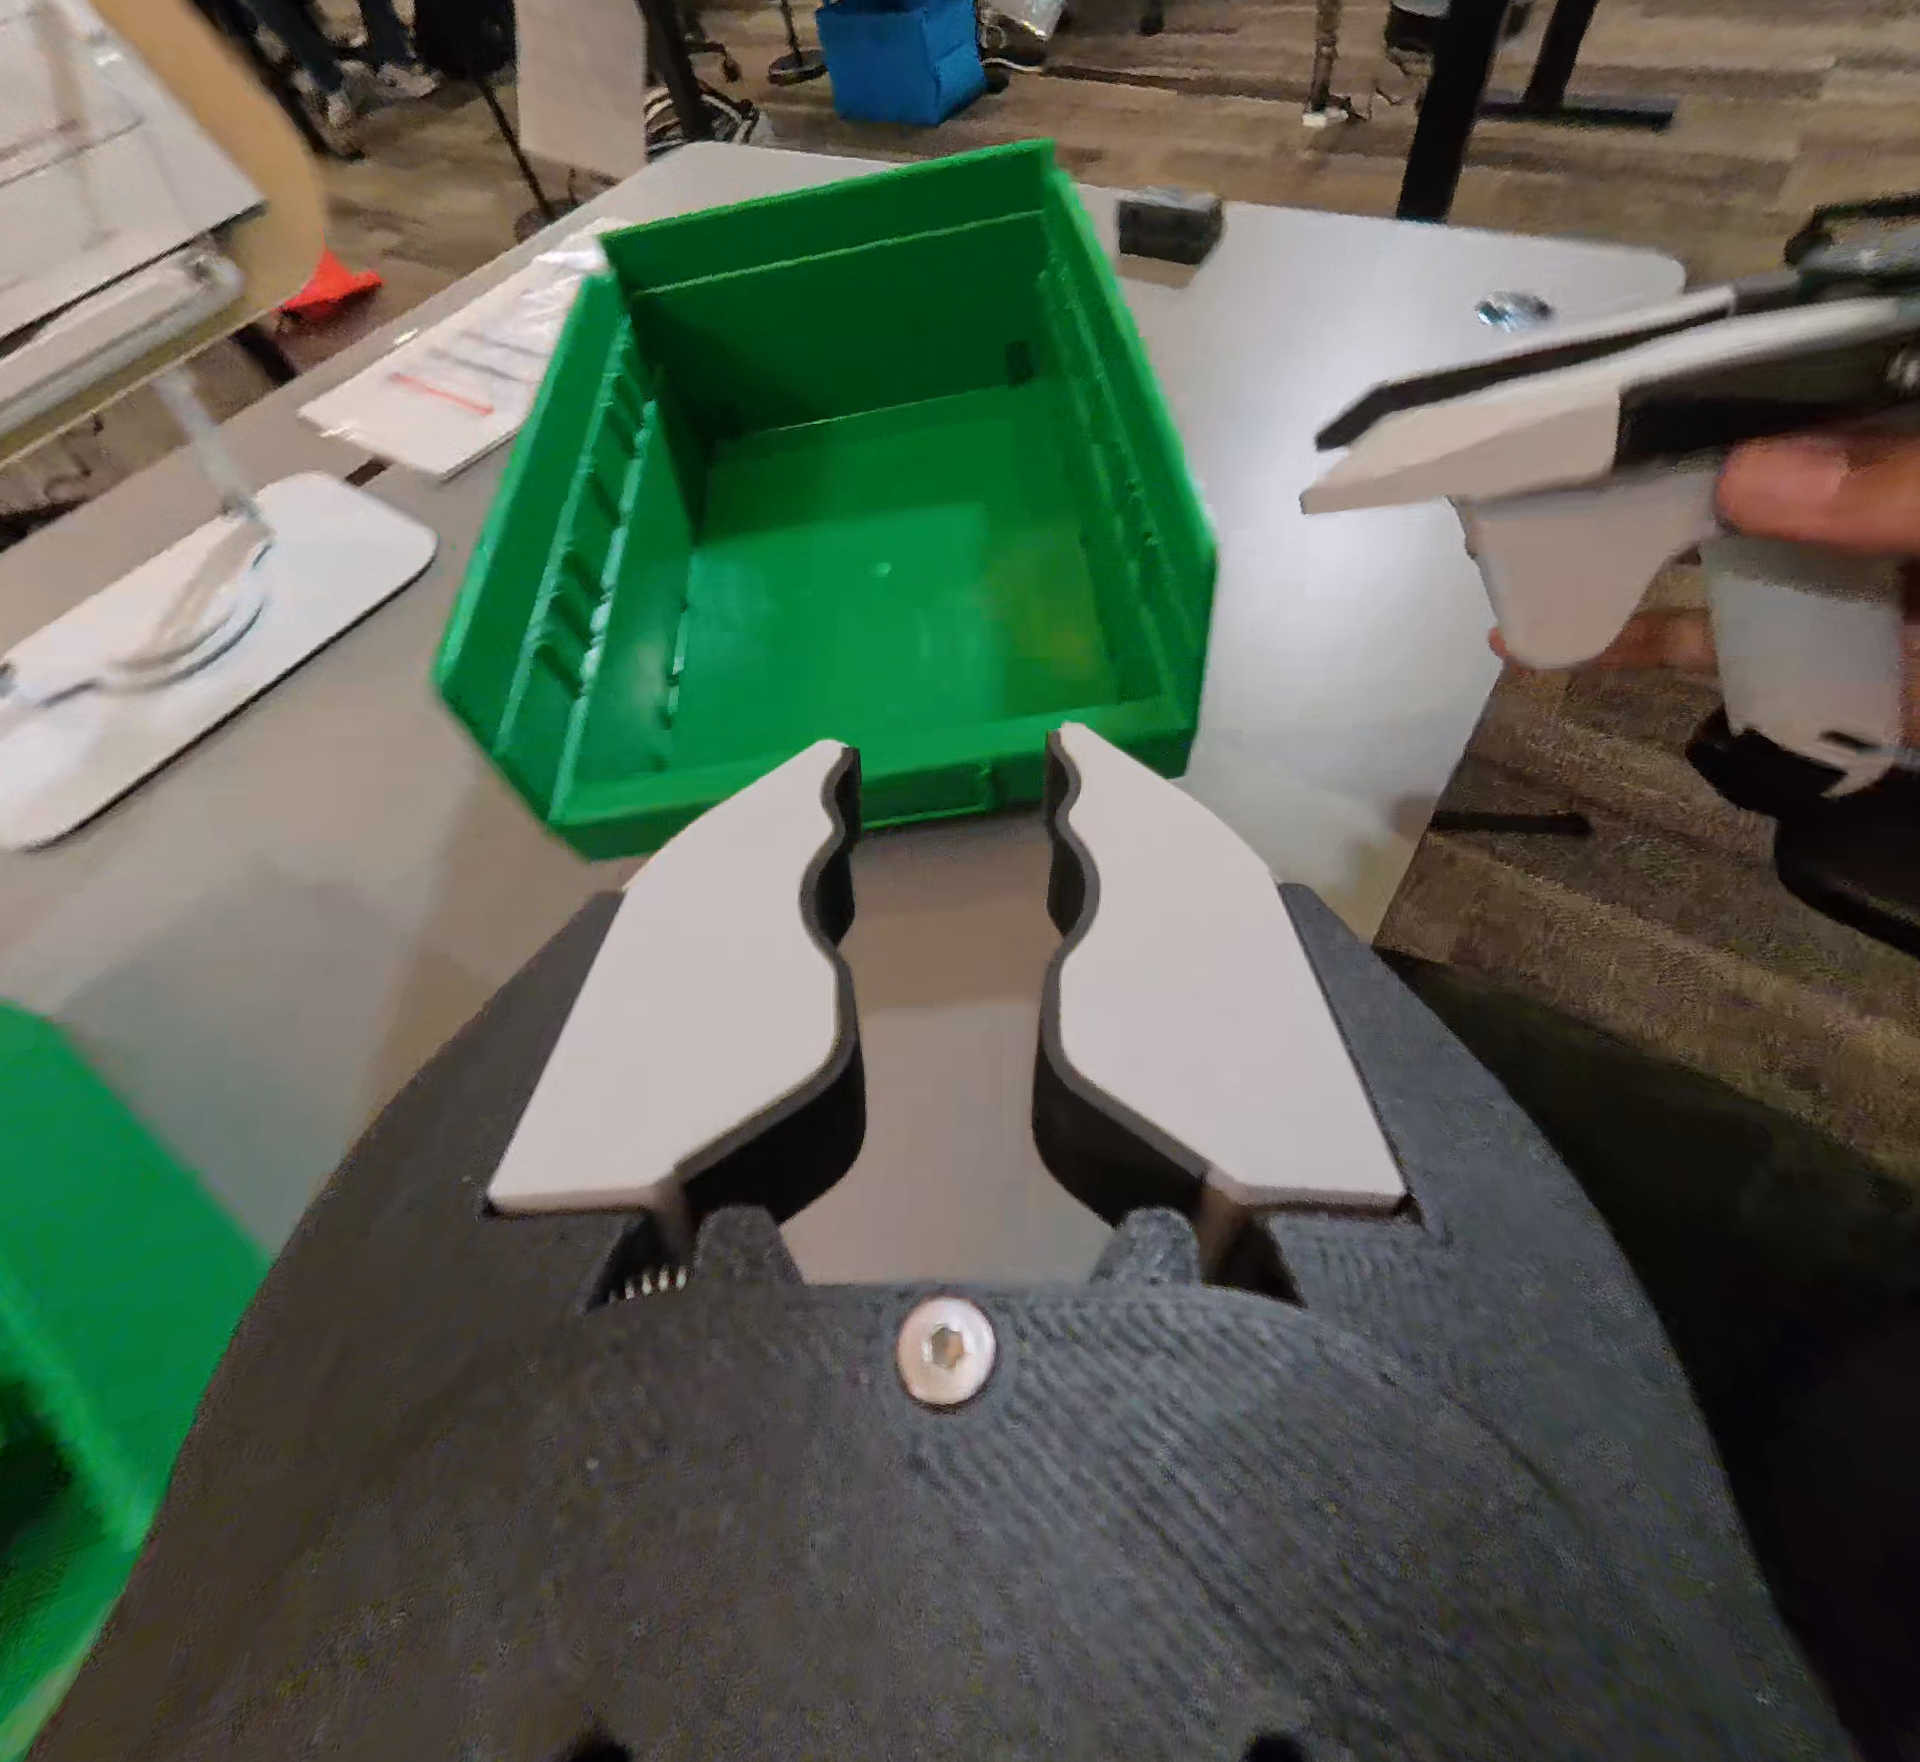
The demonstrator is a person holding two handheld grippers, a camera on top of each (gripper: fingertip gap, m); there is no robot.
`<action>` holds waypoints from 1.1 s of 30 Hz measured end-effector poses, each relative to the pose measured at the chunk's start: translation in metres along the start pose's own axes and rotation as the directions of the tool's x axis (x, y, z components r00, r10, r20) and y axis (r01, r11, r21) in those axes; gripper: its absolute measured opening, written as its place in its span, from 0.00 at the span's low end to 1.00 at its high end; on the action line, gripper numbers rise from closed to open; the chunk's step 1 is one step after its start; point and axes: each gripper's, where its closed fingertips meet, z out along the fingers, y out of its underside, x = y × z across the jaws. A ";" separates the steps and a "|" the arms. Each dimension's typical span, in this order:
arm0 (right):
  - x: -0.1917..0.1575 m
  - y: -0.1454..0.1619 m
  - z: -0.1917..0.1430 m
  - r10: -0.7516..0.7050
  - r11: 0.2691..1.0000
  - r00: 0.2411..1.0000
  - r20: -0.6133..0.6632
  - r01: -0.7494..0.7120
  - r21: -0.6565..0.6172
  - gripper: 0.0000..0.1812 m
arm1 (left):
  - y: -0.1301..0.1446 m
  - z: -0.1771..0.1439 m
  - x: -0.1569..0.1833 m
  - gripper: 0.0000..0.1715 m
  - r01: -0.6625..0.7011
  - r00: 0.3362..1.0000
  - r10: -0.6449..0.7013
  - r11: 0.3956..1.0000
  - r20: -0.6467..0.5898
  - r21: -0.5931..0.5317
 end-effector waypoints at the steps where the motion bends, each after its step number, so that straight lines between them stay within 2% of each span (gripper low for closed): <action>1: -0.006 0.001 0.004 -0.018 1.000 1.000 -0.020 0.018 -0.001 0.42 | -0.003 -0.009 -0.013 0.20 0.045 0.999 -0.045 0.999 0.022 0.018; 3: -0.021 -0.002 0.012 -0.056 0.998 0.997 -0.048 0.057 0.027 0.46 | -0.018 -0.024 -0.033 0.21 0.155 0.987 -0.159 0.984 0.035 0.086; 5: -0.030 -0.004 0.021 -0.174 0.983 0.977 -0.126 0.180 0.037 0.49 | -0.026 -0.035 -0.038 0.22 0.226 0.974 -0.225 0.969 -0.023 0.104; 7: -0.025 -0.007 0.029 -0.313 0.945 0.910 -0.272 0.328 0.013 0.50 | -0.015 -0.045 -0.048 0.24 0.202 0.979 -0.203 0.978 0.002 0.054; 9: -0.018 -0.013 0.037 -0.377 0.916 0.852 -0.363 0.401 -0.010 0.49 | 0.001 -0.061 -0.070 0.25 0.143 0.983 -0.145 0.989 0.111 0.029; 12: -0.015 -0.014 0.054 -0.338 0.934 0.866 -0.368 0.356 -0.018 0.48 | 0.023 -0.091 -0.103 0.24 0.142 0.950 -0.157 0.987 0.268 0.074; 16: 0.004 -0.019 0.064 -0.358 0.925 0.820 -0.446 0.376 -0.051 0.46 | 0.051 -0.113 -0.126 0.23 0.212 0.922 -0.222 0.975 0.318 0.067; 18: 0.011 -0.021 0.060 -0.362 0.922 0.804 -0.472 0.383 -0.055 0.42 | 0.055 -0.122 -0.135 0.23 0.241 0.908 -0.259 0.966 0.331 0.095; 25: 0.046 -0.012 0.046 -0.304 0.951 0.814 -0.495 0.285 -0.117 0.42 | 0.058 -0.139 -0.152 0.23 0.260 0.888 -0.284 0.959 0.361 0.115; 31: 0.074 -0.022 0.032 -0.290 0.956 0.808 -0.513 0.270 -0.117 0.21 | 0.058 -0.155 -0.169 0.23 0.265 0.864 -0.300 0.954 0.403 0.142; 33: 0.084 -0.026 0.027 -0.287 0.957 0.797 -0.531 0.267 -0.116 0.18 | 0.060 -0.161 -0.175 0.23 0.279 0.854 -0.319 0.948 0.411 0.155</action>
